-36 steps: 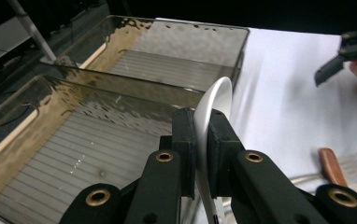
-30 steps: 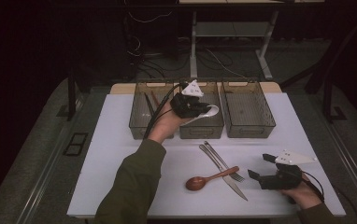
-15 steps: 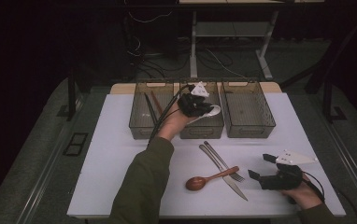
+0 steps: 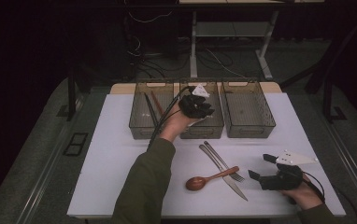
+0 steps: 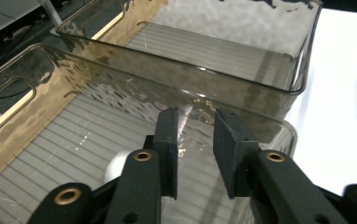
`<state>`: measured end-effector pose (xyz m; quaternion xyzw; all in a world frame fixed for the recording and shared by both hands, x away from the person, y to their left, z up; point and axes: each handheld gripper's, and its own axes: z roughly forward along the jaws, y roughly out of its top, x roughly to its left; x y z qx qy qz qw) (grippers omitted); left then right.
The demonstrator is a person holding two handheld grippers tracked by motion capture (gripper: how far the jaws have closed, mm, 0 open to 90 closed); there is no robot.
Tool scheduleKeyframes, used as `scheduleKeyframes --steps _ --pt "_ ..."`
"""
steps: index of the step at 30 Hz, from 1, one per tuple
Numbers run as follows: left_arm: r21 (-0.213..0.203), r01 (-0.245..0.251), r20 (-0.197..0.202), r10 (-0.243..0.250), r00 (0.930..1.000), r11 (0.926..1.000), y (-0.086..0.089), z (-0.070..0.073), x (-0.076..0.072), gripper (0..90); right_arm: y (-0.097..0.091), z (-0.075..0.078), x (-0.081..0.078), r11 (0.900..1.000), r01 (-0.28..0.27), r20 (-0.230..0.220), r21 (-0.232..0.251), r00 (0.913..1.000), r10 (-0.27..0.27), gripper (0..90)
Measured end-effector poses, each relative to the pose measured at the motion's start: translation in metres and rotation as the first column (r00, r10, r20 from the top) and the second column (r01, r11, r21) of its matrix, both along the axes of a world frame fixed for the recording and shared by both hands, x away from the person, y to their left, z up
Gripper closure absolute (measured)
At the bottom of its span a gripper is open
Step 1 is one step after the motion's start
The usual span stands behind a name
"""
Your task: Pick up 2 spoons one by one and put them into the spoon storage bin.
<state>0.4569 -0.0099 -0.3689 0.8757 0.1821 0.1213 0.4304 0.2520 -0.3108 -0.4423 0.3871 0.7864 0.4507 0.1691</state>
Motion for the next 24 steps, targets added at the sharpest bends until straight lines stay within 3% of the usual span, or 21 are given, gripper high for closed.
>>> scheduleKeyframes --steps 11,16,19,24 --pt "-0.062 -0.016 -0.020 0.014 0.9997 0.9979 0.009 0.011 -0.020 46.6 0.000 -0.001 0.001 1.0000 -0.003 -0.003 -0.006 1.0000 0.003 11.7" --pt "-0.098 -0.029 -0.054 0.024 0.9982 0.9948 0.021 0.011 -0.031 39.8 -0.001 -0.002 0.001 1.0000 0.002 -0.007 -0.006 1.0000 -0.002 11.7" --pt "-0.129 -0.023 -0.088 0.012 0.9961 0.9914 0.028 0.010 -0.036 35.3 0.000 -0.001 0.001 1.0000 0.000 -0.006 -0.006 1.0000 0.000 11.7" --pt "-0.146 0.006 -0.098 -0.020 0.9950 0.9892 0.038 0.008 -0.049 31.2 -0.001 -0.002 0.001 1.0000 0.000 -0.006 -0.008 1.0000 0.000 11.7"
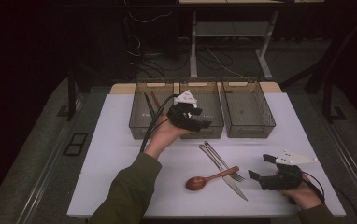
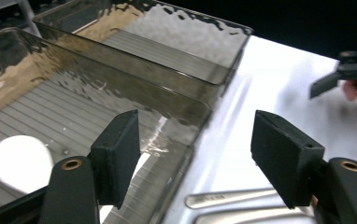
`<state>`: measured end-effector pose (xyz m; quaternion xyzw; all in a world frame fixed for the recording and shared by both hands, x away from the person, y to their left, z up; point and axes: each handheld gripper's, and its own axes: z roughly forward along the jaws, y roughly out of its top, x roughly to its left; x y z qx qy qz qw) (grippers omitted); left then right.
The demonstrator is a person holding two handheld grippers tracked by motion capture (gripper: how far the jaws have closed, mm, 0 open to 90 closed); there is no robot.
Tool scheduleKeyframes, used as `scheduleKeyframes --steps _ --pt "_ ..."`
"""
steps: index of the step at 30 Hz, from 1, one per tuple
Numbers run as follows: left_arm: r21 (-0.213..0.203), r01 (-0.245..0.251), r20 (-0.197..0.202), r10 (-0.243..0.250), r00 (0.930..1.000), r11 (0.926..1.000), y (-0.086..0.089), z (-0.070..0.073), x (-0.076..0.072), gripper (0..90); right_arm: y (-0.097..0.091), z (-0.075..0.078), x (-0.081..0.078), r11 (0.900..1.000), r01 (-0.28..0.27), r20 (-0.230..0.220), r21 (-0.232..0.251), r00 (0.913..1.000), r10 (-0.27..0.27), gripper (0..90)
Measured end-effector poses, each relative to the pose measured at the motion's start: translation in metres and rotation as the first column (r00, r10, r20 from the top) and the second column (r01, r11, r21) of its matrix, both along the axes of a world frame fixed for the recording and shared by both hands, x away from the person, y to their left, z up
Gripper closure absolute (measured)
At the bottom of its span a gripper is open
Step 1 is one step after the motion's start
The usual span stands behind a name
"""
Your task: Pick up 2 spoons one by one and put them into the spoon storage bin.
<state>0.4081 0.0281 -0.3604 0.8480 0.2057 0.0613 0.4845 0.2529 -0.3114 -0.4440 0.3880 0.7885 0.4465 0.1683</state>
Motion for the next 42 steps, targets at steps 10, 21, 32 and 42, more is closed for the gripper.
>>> scheduleKeyframes --steps 10,21,32,42 --pt "0.004 0.004 0.000 -0.004 1.0000 1.0000 0.018 -0.002 -0.026 21.3 0.000 0.000 0.000 1.0000 0.000 0.003 0.001 1.0000 0.000 11.7" --pt "-0.017 -0.024 -0.013 0.024 0.9996 0.9996 0.044 -0.021 -0.057 15.2 0.005 0.004 -0.003 0.9996 -0.004 0.003 0.027 1.0000 0.004 9.3" --pt "-0.009 -0.022 -0.018 0.021 0.9996 0.9997 0.047 -0.032 -0.088 14.6 0.014 0.003 -0.005 0.9993 -0.036 0.001 0.009 0.9994 0.036 9.3" --pt "0.013 -0.008 -0.027 0.009 0.9996 0.9999 0.050 -0.049 -0.108 14.7 0.013 0.002 -0.004 0.9995 -0.030 0.003 0.004 0.9995 0.030 9.3"
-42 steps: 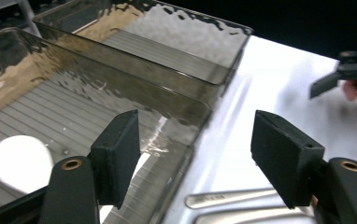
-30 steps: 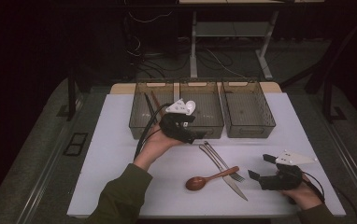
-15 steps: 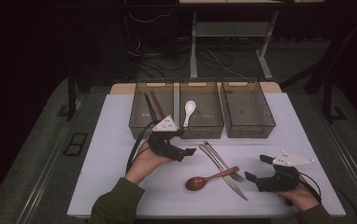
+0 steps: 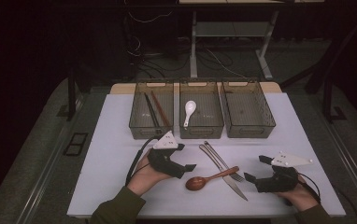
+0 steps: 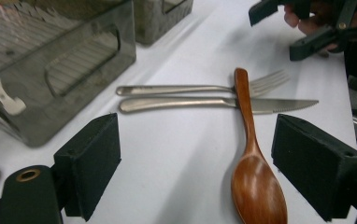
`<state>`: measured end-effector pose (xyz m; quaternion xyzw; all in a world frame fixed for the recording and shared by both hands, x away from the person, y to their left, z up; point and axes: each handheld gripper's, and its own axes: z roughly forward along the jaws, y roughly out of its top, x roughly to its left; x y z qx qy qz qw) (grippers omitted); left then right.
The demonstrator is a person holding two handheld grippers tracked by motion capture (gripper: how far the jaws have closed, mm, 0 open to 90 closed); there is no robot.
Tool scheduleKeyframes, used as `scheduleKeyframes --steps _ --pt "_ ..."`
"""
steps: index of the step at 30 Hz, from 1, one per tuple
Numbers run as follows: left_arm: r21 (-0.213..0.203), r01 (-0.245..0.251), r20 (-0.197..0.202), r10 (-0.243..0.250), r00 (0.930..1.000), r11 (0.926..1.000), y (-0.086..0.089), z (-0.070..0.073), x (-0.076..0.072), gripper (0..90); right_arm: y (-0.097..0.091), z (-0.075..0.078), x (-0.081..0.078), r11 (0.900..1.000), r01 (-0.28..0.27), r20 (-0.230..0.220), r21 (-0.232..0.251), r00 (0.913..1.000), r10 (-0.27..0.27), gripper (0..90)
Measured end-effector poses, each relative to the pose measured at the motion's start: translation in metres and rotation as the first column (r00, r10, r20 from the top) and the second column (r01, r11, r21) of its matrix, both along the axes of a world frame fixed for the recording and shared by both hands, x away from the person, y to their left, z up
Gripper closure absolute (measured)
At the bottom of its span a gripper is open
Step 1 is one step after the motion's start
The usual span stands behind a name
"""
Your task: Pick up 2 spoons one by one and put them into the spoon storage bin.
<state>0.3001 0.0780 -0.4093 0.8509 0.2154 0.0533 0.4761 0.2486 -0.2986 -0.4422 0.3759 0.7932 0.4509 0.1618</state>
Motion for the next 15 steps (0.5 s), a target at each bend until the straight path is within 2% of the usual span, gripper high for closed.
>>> scheduleKeyframes --steps 6,15 --pt "0.023 -0.007 -0.021 0.007 0.9998 0.9997 0.005 -0.014 -0.012 14.8 0.000 -0.001 0.001 1.0000 0.005 -0.003 0.000 1.0000 -0.005 9.3" --pt "0.059 0.023 -0.035 -0.021 0.9992 0.9980 -0.003 -0.023 -0.014 15.7 0.000 -0.002 0.001 1.0000 0.000 -0.002 -0.009 1.0000 0.000 9.4"
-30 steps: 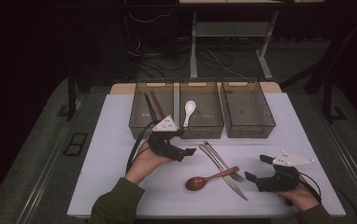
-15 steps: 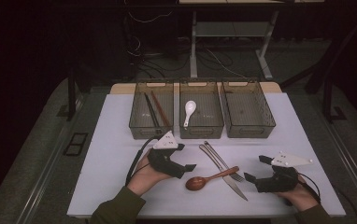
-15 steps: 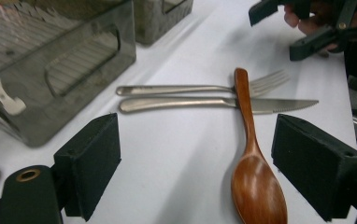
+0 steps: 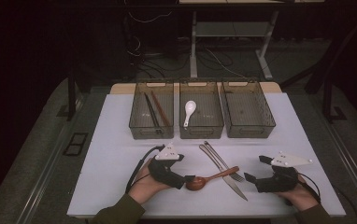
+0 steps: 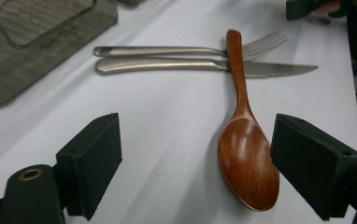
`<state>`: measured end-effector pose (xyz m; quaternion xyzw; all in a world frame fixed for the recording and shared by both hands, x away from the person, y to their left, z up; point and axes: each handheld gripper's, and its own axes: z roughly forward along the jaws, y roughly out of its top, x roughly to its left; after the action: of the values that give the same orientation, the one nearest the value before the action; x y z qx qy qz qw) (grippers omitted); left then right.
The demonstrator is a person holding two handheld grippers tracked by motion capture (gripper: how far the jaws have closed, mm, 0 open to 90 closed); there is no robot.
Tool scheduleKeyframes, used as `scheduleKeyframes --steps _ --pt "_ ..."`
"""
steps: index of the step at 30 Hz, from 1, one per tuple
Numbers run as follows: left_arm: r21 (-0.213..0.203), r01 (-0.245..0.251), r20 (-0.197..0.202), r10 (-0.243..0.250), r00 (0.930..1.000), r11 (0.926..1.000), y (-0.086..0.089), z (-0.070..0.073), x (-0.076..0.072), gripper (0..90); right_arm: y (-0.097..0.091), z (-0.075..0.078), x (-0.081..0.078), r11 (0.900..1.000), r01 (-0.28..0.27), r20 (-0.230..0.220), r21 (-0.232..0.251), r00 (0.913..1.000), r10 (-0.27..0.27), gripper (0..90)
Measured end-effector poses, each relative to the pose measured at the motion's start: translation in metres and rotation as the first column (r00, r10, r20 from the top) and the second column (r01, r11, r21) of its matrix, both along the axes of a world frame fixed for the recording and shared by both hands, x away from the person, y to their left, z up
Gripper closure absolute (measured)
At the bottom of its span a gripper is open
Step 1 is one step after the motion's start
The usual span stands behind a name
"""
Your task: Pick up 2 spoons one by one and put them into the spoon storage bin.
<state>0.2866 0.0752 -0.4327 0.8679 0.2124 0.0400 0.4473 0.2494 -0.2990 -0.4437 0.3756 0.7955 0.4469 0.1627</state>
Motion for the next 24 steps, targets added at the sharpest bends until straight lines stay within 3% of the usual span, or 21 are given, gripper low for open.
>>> scheduleKeyframes --steps 9,17,24 --pt "0.028 0.043 -0.003 -0.043 0.9991 0.9987 -0.007 -0.004 -0.003 21.6 0.000 0.000 0.000 1.0000 0.000 0.002 -0.002 1.0000 0.000 9.4" --pt "0.032 0.081 -0.037 -0.080 0.9961 0.9962 -0.012 -0.008 -0.004 37.4 0.000 0.000 0.000 1.0000 -0.001 0.000 -0.003 1.0000 0.001 9.4" --pt "0.044 0.117 -0.037 -0.116 0.9926 0.9921 -0.016 -0.009 -0.005 47.4 -0.001 0.000 0.000 1.0000 -0.002 0.004 -0.005 1.0000 0.002 9.4"
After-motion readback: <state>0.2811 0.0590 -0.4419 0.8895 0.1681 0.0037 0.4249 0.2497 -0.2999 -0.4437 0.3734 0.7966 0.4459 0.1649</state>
